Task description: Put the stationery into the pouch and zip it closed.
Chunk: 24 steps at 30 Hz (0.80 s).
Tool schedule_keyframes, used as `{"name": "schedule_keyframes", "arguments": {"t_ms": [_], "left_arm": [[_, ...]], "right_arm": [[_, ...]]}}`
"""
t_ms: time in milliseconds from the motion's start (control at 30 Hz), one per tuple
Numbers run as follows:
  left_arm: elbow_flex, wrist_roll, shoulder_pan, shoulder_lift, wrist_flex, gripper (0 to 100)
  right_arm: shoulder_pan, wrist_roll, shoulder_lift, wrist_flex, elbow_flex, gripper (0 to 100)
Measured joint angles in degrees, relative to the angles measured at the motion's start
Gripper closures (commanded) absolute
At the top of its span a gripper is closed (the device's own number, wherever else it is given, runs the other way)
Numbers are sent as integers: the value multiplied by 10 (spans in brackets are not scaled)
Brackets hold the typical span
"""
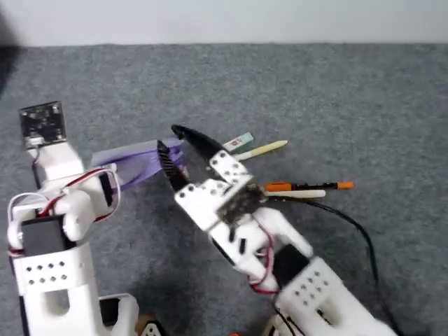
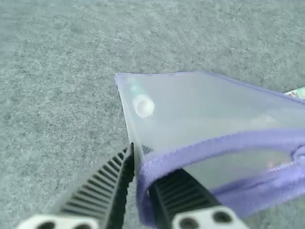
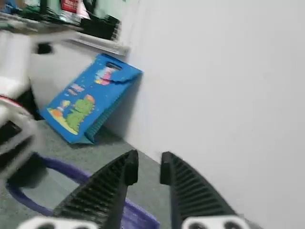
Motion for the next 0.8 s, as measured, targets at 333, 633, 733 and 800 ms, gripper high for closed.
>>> {"name": "schedule_keyframes", "arguments": {"t_ms": [333, 633, 733, 800], "left_arm": [[0, 0, 1, 0, 0, 988], [0, 0, 1, 0, 0, 988], [0, 0, 1, 0, 0, 988], [0, 0, 1, 0, 0, 988]], "right_arm": [[149, -69, -130, 262, 0, 987], [281, -106, -69, 479, -36, 983], [298, -84, -7, 525, -73, 983], [298, -45, 40, 544, -96, 982]]}}
